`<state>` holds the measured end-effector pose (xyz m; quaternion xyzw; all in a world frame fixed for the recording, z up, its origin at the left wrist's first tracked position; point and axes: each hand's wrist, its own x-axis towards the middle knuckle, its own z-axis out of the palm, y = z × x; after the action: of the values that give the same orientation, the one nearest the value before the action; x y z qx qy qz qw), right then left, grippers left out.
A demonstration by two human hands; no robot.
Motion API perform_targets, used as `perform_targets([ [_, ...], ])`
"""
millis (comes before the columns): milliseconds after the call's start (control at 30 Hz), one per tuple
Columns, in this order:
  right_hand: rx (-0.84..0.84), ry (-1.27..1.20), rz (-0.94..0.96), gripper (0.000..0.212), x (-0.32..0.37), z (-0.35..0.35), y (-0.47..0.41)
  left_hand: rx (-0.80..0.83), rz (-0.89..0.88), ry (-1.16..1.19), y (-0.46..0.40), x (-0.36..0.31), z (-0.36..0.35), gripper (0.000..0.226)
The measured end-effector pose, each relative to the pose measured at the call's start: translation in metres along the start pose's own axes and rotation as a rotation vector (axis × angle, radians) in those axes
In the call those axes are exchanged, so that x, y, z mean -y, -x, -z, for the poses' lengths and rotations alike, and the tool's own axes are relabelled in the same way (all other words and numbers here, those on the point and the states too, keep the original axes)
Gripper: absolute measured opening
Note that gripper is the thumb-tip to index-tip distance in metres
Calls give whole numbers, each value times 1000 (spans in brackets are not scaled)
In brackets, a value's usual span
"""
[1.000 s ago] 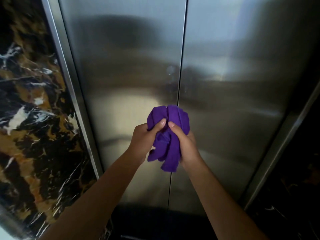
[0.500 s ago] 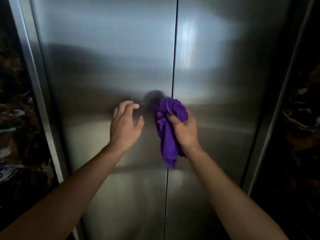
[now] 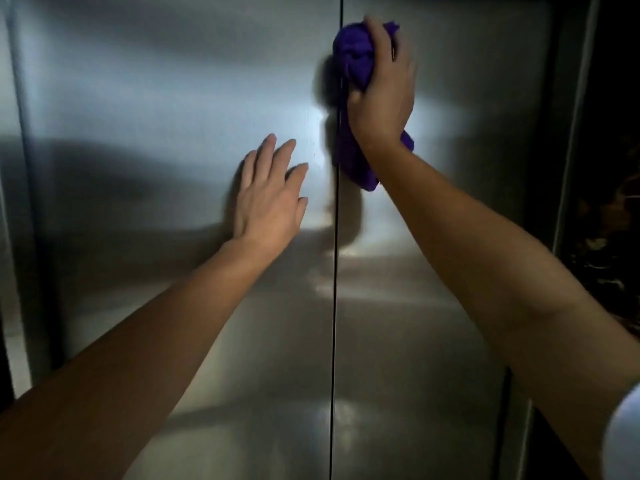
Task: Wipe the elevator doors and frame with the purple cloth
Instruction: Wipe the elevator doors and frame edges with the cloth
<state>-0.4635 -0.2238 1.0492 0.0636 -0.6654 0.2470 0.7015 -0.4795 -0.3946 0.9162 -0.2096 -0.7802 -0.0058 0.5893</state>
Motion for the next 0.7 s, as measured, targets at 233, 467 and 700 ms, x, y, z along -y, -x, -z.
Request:
perform_targets([
  [233, 92, 172, 72, 52, 7, -11, 10, -101, 71, -47, -30, 11, -4, 62],
  [467, 181, 89, -68, 47, -17, 3, 137, -61, 155, -198, -23, 29, -6, 75],
  [700, 351, 65, -187, 55, -41, 23, 252, -101, 123, -226, -35, 48, 9, 79],
])
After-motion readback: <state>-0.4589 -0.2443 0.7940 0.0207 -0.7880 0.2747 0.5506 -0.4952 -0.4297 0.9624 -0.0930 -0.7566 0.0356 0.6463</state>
